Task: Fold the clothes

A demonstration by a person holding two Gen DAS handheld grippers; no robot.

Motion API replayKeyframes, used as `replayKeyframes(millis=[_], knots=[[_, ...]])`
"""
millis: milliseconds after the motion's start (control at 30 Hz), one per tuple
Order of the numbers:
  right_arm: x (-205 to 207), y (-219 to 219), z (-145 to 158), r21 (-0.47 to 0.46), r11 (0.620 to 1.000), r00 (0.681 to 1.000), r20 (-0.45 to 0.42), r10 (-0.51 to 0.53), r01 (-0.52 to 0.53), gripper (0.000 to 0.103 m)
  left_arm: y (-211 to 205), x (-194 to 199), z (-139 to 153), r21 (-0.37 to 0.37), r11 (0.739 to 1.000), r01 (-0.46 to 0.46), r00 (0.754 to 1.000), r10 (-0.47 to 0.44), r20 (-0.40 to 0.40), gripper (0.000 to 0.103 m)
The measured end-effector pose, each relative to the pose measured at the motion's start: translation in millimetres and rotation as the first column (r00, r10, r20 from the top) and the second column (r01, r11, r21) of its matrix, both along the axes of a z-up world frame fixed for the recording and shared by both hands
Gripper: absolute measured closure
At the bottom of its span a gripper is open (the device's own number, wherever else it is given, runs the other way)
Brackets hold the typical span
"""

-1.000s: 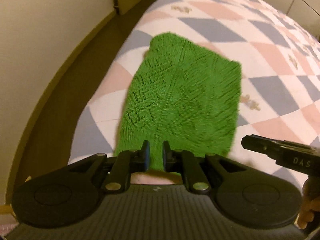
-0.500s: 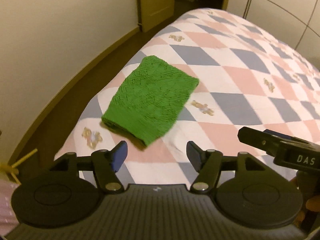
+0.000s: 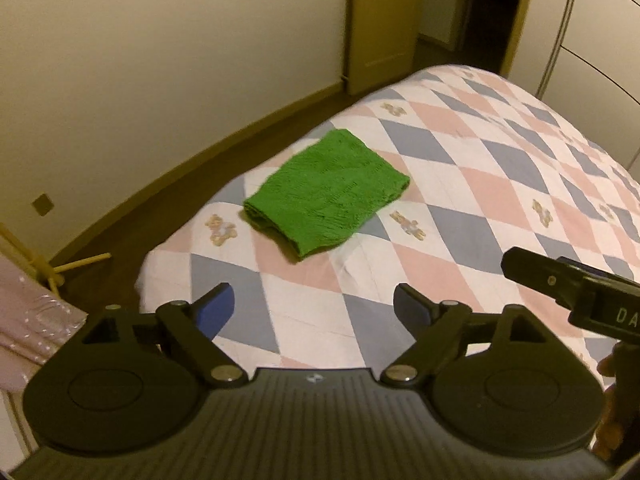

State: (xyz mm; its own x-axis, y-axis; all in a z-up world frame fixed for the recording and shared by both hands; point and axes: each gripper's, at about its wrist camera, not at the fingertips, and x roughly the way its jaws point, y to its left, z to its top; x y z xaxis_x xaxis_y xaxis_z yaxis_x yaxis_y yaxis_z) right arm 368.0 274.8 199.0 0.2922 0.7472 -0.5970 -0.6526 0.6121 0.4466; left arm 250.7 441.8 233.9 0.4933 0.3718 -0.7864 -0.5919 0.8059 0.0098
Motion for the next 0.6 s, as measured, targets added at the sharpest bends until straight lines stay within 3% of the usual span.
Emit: replayKeyframes(millis=[267,600], knots=[[-15.9,-15.9,14.4,-0.004,0.999,0.999,0.038,0.032,-0.032,0.002,-28.6,-28.2,24.8,0.077,0.994,-0.073,0.997,0.070,0.039,0.003],[-29.1,-26.5,25.6,-0.001,0.998,0.995,0.071,0.070,-0.070,0.000,-46.8,-46.7,35.8,0.119,0.982,-0.148,0.988,0.141,0.069,0.001]])
